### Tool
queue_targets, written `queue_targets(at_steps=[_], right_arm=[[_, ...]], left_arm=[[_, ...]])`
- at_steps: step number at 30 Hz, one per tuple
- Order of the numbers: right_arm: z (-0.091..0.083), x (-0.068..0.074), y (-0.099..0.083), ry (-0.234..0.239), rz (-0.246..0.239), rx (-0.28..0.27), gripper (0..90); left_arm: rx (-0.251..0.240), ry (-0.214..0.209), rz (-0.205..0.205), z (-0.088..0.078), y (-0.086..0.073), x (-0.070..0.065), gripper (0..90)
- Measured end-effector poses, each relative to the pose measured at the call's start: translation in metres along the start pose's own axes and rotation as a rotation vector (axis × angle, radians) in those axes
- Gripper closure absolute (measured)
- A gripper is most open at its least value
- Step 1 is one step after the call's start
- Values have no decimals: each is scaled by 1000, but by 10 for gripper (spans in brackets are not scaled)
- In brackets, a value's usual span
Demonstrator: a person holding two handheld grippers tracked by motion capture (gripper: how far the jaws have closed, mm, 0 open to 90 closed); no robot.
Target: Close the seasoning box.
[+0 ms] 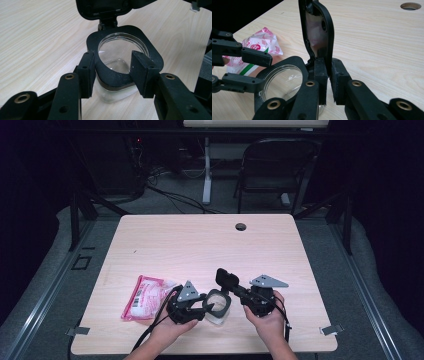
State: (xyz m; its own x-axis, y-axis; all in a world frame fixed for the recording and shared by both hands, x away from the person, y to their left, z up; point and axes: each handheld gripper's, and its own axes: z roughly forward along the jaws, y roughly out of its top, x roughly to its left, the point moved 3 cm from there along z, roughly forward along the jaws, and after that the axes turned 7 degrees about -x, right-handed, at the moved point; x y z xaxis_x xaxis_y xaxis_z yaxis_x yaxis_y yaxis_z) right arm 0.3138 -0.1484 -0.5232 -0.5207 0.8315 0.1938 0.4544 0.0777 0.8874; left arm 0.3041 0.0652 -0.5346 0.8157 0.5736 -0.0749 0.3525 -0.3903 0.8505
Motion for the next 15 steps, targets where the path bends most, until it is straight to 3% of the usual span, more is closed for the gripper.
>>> queue_targets(at_steps=[7,15], right_arm=[[6,1,1,14,9,-13,835],[11,5,-1,22,-40,-2,769]], left_arm=[[-3,-2,-7,-3,-1,0,550],[-34,-16,1,-11,-1,1,549]])
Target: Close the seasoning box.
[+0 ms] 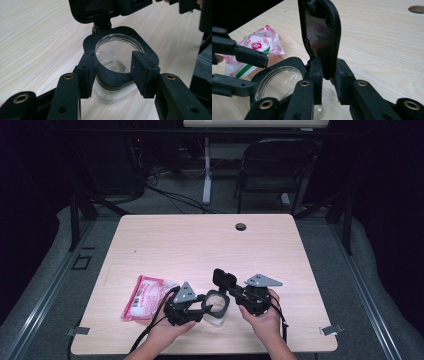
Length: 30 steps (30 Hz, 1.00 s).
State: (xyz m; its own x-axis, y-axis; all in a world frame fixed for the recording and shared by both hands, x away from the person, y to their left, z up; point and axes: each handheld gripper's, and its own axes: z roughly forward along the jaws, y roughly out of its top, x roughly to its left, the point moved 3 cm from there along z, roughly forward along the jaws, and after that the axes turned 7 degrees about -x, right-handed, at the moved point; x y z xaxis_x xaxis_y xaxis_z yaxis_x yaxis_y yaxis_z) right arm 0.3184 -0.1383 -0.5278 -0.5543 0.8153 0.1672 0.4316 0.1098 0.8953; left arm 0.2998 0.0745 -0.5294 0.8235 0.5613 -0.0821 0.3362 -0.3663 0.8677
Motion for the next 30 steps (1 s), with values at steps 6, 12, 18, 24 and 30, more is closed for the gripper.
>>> queue_targets(at_steps=[6,12,18,24,30], right_arm=[[-8,3,-3,-1,-26,-6,718],[-18,3,-9,20,-26,-4,669],[-19,5,-9,24,-14,-15,637],[-19,5,-9,21,-15,-27,630],[-17,3,-12,19,-1,-19,613]], left_arm=[[-42,41,4,-29,6,9,572],[-25,113,16,-56,-10,24,572],[-21,176,-19,-91,-36,43,589],[-11,182,-11,-108,-55,48,564],[36,180,25,-94,-65,43,535]])
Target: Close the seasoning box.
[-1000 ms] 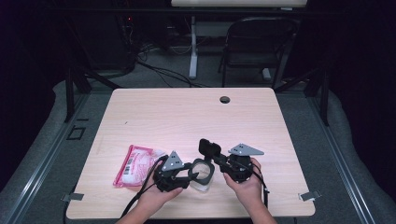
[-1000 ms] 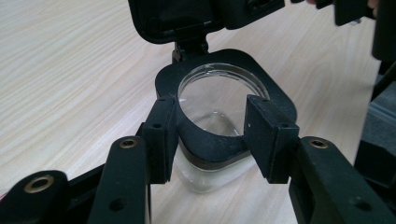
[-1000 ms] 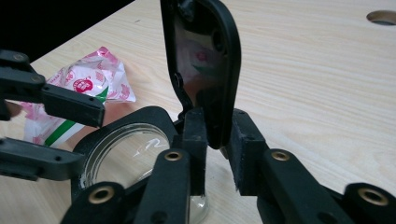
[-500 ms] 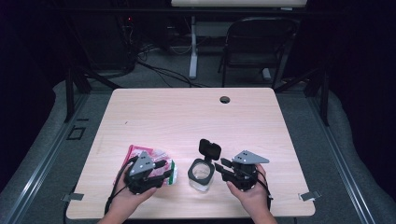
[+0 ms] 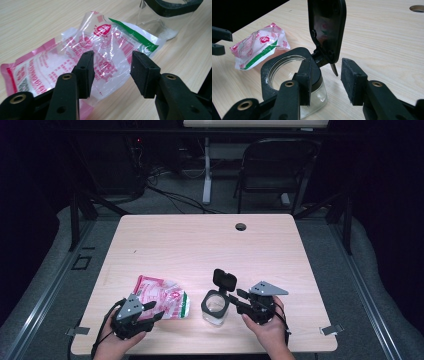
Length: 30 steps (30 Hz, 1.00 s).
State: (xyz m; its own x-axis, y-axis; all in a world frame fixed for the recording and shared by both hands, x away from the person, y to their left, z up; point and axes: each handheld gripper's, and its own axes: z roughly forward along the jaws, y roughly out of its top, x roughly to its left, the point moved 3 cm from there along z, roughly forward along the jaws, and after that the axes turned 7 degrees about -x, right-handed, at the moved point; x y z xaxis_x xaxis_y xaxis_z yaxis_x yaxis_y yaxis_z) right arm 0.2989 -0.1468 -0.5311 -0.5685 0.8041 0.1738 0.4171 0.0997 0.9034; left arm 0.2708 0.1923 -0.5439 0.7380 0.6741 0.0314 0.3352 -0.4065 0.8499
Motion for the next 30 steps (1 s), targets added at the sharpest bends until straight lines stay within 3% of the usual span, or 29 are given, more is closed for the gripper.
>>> queue_targets(at_steps=[3,7,12,20,24,30], right_arm=[[0,1,-1,8,-4,2,606],[0,1,-2,8,-8,0,604],[-1,1,-1,9,-8,-6,595],[-1,0,-2,5,-13,-7,586],[-2,0,-2,4,-15,-9,585],[-2,1,-2,4,-16,-12,585]], left_arm=[[29,-13,33,6,-3,-6,533],[23,-25,42,12,-6,-11,525],[24,-36,86,26,-6,-20,457],[26,-8,148,35,-8,-26,438],[15,-9,161,34,-7,-33,439],[34,36,178,42,-9,-34,436]])
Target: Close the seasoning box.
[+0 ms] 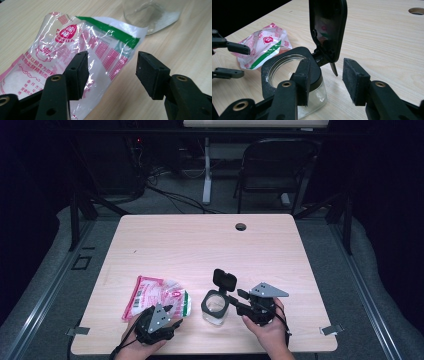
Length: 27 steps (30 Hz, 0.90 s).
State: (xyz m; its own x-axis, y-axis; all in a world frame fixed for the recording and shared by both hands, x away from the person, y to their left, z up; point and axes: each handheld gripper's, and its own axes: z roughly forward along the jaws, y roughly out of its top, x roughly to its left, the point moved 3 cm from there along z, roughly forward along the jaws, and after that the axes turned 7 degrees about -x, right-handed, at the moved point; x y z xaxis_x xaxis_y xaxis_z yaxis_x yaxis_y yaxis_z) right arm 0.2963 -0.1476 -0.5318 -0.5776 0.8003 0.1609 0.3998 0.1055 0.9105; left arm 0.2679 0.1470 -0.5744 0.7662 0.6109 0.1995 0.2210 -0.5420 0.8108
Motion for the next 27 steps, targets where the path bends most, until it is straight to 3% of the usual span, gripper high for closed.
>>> queue_targets(at_steps=[9,19,22,26,27], right_arm=[[-1,-1,-1,1,0,5,583],[-2,-1,-1,5,0,2,583],[-2,-1,-1,6,2,-1,583],[-1,-1,-1,6,0,2,582],[-1,-1,-1,5,0,3,583]], left_arm=[[2,49,23,11,-5,1,446],[23,117,90,10,-9,2,439],[11,135,79,6,-8,6,442],[21,126,44,6,-10,8,486],[27,131,58,7,-11,7,491]])
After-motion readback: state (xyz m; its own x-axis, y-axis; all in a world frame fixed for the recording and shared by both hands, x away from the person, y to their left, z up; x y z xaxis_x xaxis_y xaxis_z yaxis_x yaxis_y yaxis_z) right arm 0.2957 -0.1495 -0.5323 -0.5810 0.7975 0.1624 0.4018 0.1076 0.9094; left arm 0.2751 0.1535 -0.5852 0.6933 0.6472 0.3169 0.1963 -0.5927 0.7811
